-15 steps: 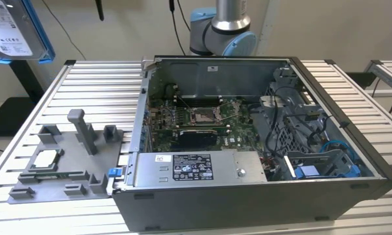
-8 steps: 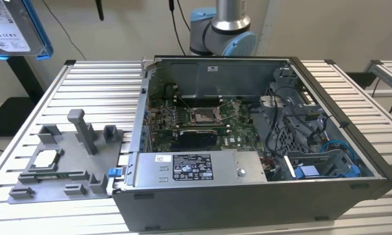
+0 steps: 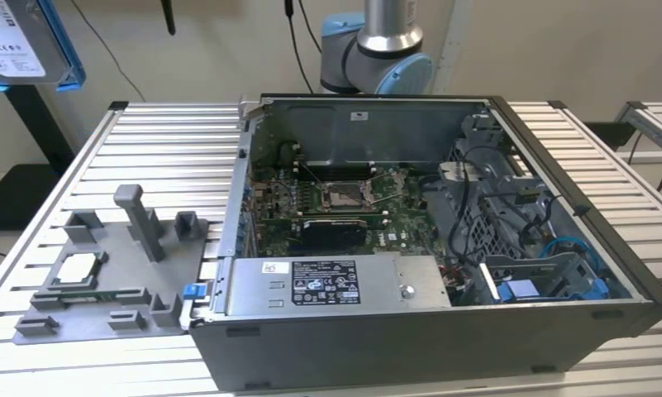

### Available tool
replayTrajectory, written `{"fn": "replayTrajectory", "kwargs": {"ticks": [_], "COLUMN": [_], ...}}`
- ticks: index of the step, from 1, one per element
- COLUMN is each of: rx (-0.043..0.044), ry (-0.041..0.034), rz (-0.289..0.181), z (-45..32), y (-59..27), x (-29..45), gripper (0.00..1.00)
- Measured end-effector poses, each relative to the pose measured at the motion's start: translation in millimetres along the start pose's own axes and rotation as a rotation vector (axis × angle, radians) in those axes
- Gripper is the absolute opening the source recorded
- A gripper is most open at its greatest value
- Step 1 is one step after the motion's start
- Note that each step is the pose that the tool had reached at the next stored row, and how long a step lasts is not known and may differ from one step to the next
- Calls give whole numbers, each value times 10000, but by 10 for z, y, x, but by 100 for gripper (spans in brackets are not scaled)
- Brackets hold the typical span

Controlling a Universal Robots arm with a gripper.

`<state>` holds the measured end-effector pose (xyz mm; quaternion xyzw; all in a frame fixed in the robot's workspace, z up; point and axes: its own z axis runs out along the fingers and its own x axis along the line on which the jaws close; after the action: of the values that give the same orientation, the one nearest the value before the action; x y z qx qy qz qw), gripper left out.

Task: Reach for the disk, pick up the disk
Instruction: 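Pick up the disk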

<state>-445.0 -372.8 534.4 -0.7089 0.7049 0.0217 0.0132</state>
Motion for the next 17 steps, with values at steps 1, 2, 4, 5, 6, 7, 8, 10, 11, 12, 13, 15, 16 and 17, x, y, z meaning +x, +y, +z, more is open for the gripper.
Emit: {"fn": "replayTrajectory", "kwargs": {"ticks": [1, 2, 4, 5, 6, 7, 8, 10, 11, 12, 13, 15, 16, 17], "rx": [-1, 0, -1, -1, -1, -2, -2, 0, 1, 1, 0, -1, -2, -1], "ry": [0, 0, 0, 0, 1, 1, -1, -5, -7, -7, -7, -7, -7, -7], "rz": [0, 0, 0, 0, 0, 0, 0, -1, 0, 0, -4, -8, -7, -7], "z": [-17, -36, -75, -95, -109, -116, -117, -116, -115, -115, -115, -116, -116, -116], "y": [0, 1, 1, 1, 1, 1, 1, 1, 1, -1, -7, -44, -75, -112], "x": [-1, -2, -4, -5, -5, -6, -6, -6, -6, -5, -5, -5, -5, -5], "gripper": [0, 0, 0, 0, 0, 0, 0, 0, 0, 0, 0, 0, 0, 0]}}
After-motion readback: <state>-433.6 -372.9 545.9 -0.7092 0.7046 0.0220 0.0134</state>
